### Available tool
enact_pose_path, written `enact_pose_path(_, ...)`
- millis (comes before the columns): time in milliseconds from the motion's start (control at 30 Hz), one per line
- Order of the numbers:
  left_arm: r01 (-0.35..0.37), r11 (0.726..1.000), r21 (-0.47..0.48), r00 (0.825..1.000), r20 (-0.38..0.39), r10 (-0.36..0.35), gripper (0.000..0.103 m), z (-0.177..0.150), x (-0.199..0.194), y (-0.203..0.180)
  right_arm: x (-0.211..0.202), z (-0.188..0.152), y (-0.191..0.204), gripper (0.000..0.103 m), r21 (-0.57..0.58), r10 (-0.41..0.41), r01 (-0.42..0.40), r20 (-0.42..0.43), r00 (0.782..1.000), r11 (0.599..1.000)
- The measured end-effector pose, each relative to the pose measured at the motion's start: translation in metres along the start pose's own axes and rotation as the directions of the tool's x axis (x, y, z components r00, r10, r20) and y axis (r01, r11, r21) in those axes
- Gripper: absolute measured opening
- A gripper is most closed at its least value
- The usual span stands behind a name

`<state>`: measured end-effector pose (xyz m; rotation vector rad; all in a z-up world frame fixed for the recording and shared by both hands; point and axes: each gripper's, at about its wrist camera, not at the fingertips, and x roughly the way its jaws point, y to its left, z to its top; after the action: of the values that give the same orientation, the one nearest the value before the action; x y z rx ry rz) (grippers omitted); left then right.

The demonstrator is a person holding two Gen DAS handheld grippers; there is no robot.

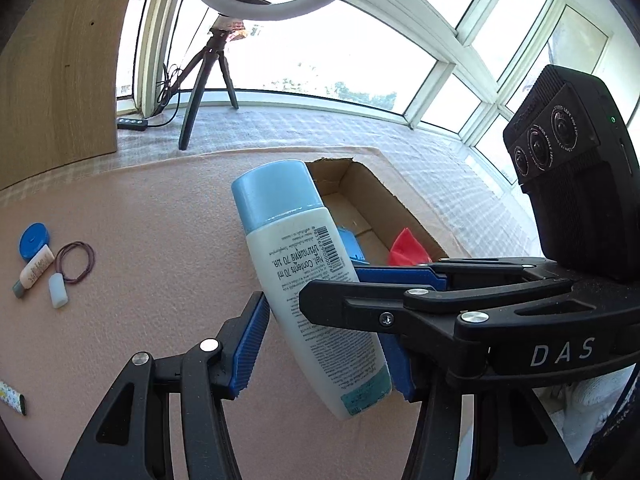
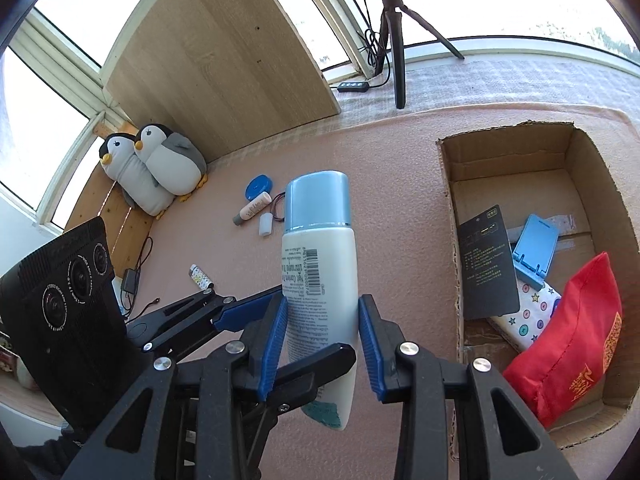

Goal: Organize objects
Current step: 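Carry the lotion bottle with both tools into the box and open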

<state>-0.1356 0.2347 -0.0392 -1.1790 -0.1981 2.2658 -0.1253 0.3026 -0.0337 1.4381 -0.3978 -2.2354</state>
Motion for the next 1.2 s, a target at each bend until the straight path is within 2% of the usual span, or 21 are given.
enact_pose_path(200, 0.038, 0.999, 0.027, 0.999, -0.01, -0.038, 0.058, 0.019, 0.035, -0.027, -0.027, 0.011, -0.039, 0.033, 0.04, -0.044, 0.042, 0.046, 0.998, 0.998)
enact_pose_path(467, 0.061, 0.997, 0.044, 0.998, -0.037, -0.059, 0.058, 0.025, 0.066, -0.048, -0.041, 0.016, -0.076, 0.033, 0.083, -0.081, 0.077, 0.055, 0.995, 0.994)
enact_pose_path(600, 0.058, 0.997, 0.049, 0.998, -0.037, -0.056, 0.058, 0.029, 0.072, -0.05, -0.043, 0.018, -0.086, 0.033, 0.091, -0.089, 0.083, 0.057, 0.994, 0.992)
enact_pose_path(700, 0.019, 0.998, 0.066, 0.999, -0.03, -0.017, 0.06, 0.035, 0.075, -0.05, -0.045, 0.022, -0.088, 0.033, 0.083, -0.093, 0.088, 0.065, 0.994, 0.993)
enact_pose_path(733, 0.009, 0.998, 0.062, 0.999, -0.033, -0.007, 0.063, 0.037, 0.076, -0.047, -0.046, 0.023, -0.088, 0.035, 0.079, -0.109, 0.103, 0.072, 0.991, 0.992)
enact_pose_path(767, 0.004, 0.999, 0.054, 0.999, -0.034, -0.002, 0.069, 0.037, 0.076, -0.044, -0.047, 0.025, -0.089, 0.046, 0.08, -0.137, 0.13, 0.082, 0.987, 0.988)
enact_pose_path(800, 0.0, 0.999, 0.052, 1.0, -0.031, 0.001, 0.07, 0.037, 0.075, -0.042, -0.049, 0.026, -0.089, 0.06, 0.088, -0.169, 0.161, 0.094, 0.981, 0.983)
enact_pose_path(833, -0.007, 0.998, 0.055, 1.0, -0.029, 0.009, 0.07, 0.037, 0.074, -0.04, -0.052, 0.026, -0.091, 0.064, 0.1, -0.193, 0.182, 0.111, 0.975, 0.978)
enact_pose_path(900, -0.014, 0.998, 0.064, 0.999, -0.029, 0.016, 0.07, 0.035, 0.072, -0.038, -0.056, 0.026, -0.094, 0.066, 0.114, -0.198, 0.184, 0.134, 0.971, 0.976)
enact_pose_path(1200, -0.036, 0.997, 0.064, 0.999, -0.026, 0.038, 0.07, 0.02, 0.056, -0.026, -0.055, 0.023, -0.087, 0.066, 0.111, -0.214, 0.199, 0.141, 0.967, 0.974)
